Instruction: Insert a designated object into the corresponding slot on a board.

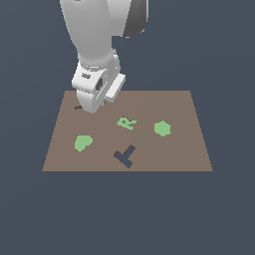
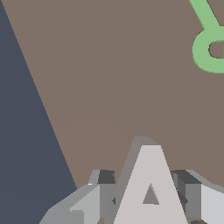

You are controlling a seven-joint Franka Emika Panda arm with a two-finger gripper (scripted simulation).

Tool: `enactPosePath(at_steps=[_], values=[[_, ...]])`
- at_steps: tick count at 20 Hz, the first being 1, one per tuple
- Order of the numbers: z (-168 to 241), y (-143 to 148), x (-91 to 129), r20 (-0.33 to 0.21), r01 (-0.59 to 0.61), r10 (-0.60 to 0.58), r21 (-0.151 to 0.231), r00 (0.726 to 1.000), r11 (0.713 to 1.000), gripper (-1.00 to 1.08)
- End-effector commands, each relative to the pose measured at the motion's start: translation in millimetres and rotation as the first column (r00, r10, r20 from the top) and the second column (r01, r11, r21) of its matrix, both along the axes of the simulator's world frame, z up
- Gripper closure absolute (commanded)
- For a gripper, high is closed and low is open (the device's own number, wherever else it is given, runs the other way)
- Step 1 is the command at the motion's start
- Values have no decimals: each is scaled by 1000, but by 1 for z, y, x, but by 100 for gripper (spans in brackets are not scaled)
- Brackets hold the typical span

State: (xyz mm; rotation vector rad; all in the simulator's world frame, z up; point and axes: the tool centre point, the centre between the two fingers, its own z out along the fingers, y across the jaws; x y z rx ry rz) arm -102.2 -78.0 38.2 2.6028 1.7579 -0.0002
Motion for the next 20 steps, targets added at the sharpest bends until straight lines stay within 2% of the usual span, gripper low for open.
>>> enactPosePath(at_steps=[1,11,20], values=[[1,-19,3,0,-32,32,0,999,999,108],[2,-69,16,1,-111,111,0,994,994,108],[2,-81,21,1,-131,131,0,991,991,108]])
